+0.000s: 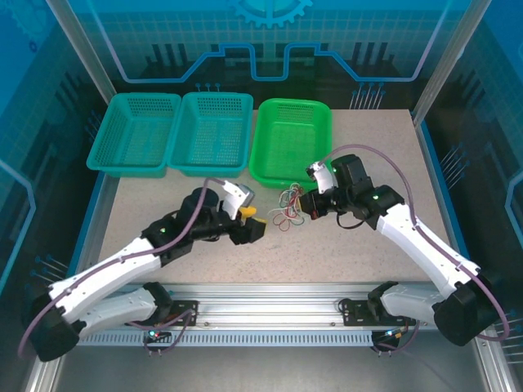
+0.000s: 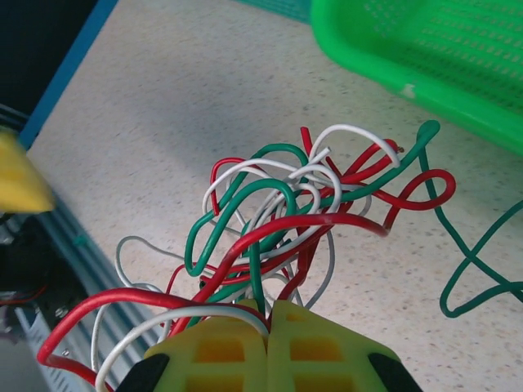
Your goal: Untangle the cables
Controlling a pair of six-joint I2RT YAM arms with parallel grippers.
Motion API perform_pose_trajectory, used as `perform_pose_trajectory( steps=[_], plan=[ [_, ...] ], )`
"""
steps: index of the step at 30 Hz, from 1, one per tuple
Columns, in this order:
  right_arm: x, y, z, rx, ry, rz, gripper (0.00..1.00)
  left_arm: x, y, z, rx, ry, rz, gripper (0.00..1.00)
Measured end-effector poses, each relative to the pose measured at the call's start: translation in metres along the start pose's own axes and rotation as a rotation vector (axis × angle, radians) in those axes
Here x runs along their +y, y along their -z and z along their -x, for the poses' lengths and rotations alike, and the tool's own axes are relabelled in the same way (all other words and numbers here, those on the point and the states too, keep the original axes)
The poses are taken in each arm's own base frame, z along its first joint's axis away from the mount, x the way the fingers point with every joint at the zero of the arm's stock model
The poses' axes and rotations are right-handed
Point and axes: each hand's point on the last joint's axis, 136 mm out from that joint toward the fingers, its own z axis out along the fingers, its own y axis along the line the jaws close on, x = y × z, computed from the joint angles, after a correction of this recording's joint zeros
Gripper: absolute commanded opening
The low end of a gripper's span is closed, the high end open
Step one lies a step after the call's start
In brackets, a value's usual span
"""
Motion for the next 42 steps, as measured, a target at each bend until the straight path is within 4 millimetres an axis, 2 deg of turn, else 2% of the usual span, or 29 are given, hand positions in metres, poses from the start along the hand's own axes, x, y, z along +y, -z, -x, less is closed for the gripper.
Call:
perform_pose_trajectory(
  steps=[2, 3, 5, 7, 8, 13, 16, 17, 21, 24, 26, 32, 35, 38, 42],
  plan=[
    [0.007, 0.001, 0.0, 0.007, 0.016, 0.027, 0.0, 0.006, -0.014, -0.008, 0.047, -0.021, 0.01, 0.67],
    [0.01, 0.002, -0.001, 0.01, 0.023, 0.038, 0.0, 0.007, -0.02, -0.011, 0.066, -0.031, 0.012, 0.63],
    [0.016, 0.002, -0.001, 0.016, 0.033, 0.059, 0.0, 0.009, -0.029, -0.011, 0.085, -0.044, 0.015, 0.44],
    [0.019, 0.002, -0.003, 0.022, 0.04, 0.07, 0.0, 0.01, -0.035, -0.007, 0.083, -0.056, 0.019, 0.02],
    [0.02, 0.002, -0.004, 0.025, 0.042, 0.071, 0.0, 0.01, -0.036, -0.004, 0.076, -0.06, 0.019, 0.0],
    [0.014, 0.004, -0.002, 0.005, 0.031, 0.033, 0.0, 0.011, -0.035, 0.006, 0.036, -0.059, 0.035, 0.0],
    [-0.006, 0.01, -0.002, -0.032, -0.034, -0.049, 0.0, 0.017, -0.022, 0.013, -0.022, -0.044, 0.084, 0.0],
    [-0.016, 0.013, -0.002, -0.048, -0.068, -0.082, 0.0, 0.02, -0.014, 0.015, -0.048, -0.033, 0.106, 0.0],
    [-0.085, 0.04, -0.008, -0.147, -0.308, -0.269, 0.0, 0.039, 0.041, 0.04, -0.215, 0.05, 0.21, 0.0],
    [-0.131, 0.058, -0.026, -0.179, -0.475, -0.419, 0.0, 0.056, 0.08, 0.055, -0.323, 0.117, 0.299, 0.0],
    [-0.149, 0.062, -0.042, -0.167, -0.552, -0.495, 0.0, 0.065, 0.095, 0.055, -0.343, 0.16, 0.356, 0.0],
    [-0.171, 0.063, -0.075, -0.144, -0.715, -0.58, 0.0, 0.107, 0.115, 0.031, -0.26, 0.343, 0.576, 0.0],
    [-0.179, 0.065, -0.088, -0.143, -0.777, -0.603, 0.0, 0.122, 0.131, 0.03, -0.249, 0.426, 0.655, 0.0],
    [-0.176, 0.066, -0.087, -0.155, -0.778, -0.589, 0.0, 0.121, 0.149, 0.052, -0.284, 0.441, 0.672, 0.0],
    [-0.171, 0.066, -0.083, -0.166, -0.776, -0.561, 0.0, 0.115, 0.179, 0.109, -0.362, 0.398, 0.694, 0.0]
  ],
)
